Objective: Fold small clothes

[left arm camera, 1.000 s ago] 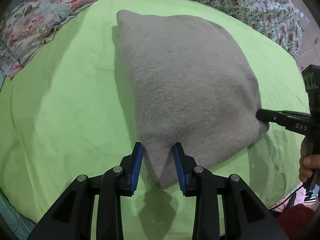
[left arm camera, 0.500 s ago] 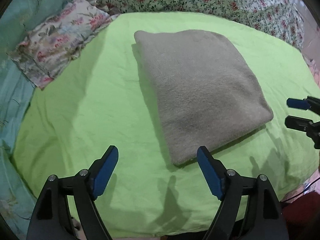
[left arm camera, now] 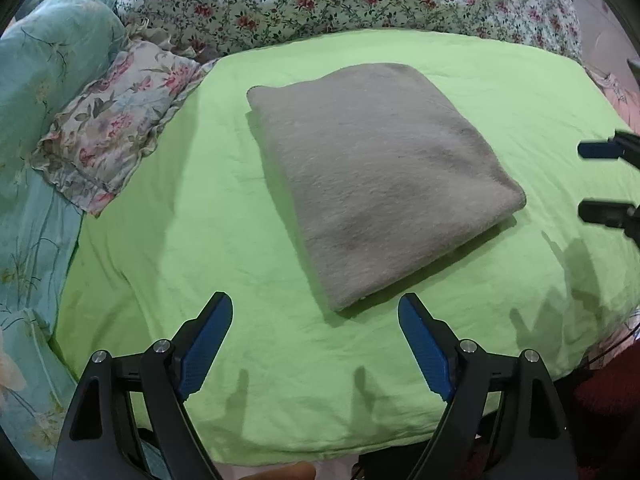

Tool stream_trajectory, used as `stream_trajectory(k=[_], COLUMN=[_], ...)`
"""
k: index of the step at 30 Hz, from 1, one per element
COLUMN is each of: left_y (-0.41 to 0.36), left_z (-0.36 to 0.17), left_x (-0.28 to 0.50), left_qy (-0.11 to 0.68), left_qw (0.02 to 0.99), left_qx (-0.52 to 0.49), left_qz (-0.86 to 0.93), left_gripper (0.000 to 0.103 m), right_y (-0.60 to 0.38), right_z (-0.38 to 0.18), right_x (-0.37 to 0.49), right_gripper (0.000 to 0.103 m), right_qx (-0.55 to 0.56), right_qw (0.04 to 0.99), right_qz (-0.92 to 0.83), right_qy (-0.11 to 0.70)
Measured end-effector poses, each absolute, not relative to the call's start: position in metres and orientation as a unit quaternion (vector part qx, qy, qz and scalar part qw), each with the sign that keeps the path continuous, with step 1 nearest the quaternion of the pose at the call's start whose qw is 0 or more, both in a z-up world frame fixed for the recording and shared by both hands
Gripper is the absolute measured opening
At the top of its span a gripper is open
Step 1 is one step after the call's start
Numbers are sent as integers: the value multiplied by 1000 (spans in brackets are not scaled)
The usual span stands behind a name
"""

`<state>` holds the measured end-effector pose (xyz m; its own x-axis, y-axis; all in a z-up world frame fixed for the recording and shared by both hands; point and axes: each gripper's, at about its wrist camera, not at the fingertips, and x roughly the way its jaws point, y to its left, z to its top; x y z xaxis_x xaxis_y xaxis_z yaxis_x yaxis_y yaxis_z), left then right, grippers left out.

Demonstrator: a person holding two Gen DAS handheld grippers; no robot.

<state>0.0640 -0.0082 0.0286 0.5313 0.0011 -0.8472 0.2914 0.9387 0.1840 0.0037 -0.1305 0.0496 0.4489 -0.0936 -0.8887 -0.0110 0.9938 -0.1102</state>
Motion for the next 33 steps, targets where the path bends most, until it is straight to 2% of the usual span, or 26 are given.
stream_trajectory(k=[9,33], left_y=[-8,0], left_z=[19,15], left_x=[85,126], left_qy=[485,510], left_qw=[860,851], left_qx=[138,114], left_qz=[-84,-51], left_gripper=[85,85], right_y=[-129,-122], right_z=[22,16], right_x=[14,63], right_gripper=[100,100], right_qx=[-37,-19], right_qw=[836,838], right_qz=[-31,-29], right_qy=[547,544])
